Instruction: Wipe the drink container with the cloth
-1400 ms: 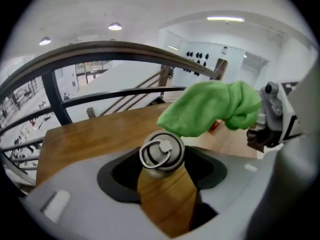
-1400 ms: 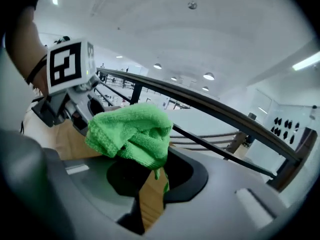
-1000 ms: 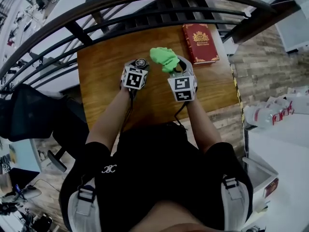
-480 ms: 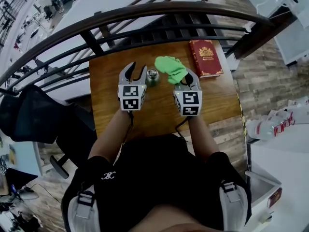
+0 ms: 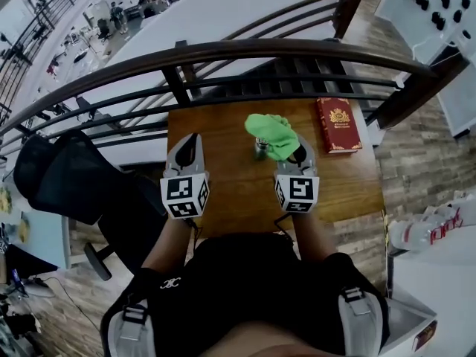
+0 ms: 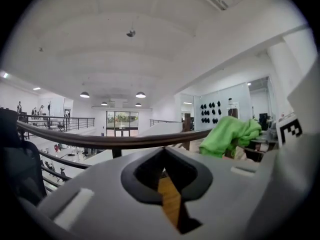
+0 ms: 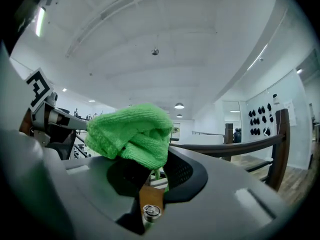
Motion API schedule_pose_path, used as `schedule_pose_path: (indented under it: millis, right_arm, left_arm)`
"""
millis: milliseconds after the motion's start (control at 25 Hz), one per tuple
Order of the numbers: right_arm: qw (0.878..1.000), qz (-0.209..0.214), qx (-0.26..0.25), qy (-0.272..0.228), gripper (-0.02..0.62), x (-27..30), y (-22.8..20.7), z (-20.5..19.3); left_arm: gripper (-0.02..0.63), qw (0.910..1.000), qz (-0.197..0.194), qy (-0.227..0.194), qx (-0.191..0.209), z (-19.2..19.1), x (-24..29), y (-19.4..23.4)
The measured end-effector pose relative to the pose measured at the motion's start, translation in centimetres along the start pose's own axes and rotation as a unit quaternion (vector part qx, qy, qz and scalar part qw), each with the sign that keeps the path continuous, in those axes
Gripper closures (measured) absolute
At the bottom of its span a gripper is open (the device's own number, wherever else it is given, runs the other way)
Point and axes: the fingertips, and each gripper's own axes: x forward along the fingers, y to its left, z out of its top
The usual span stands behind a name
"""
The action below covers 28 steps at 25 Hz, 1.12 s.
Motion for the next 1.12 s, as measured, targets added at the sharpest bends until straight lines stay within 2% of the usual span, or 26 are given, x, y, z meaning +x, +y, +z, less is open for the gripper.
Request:
schedule_pose_path:
  millis: [240,440,840,1120]
  right_arm:
    - [1.000,0.018,-0.003,-0.003,0.535,1.2,2.3,0.9]
    - [1.000,0.026,-0.004,-0.009,0.535,1.3,3.4,2.1]
    - [1.000,0.016,0.004,0.004,0.535,1.0,4.3,1.8]
    - [1.000,0.012,0.010,0.008,0.535,1.4,5.5,1.2]
  left_arm:
    - [0.552,0.9998,0.012,0.014,0.007,-0.9,-1.6,1.4]
    - [0.552,0.9996,0.009,0.015,-0.020,-1.0,-2.2,1.7]
    - [0.552,0.9996,0.014,0.020,-0.016,-1.3,-2.3,3.3]
    - [0.552,0.9992,0.000,0.029,-0.026,-2.2,-1.8,4.2]
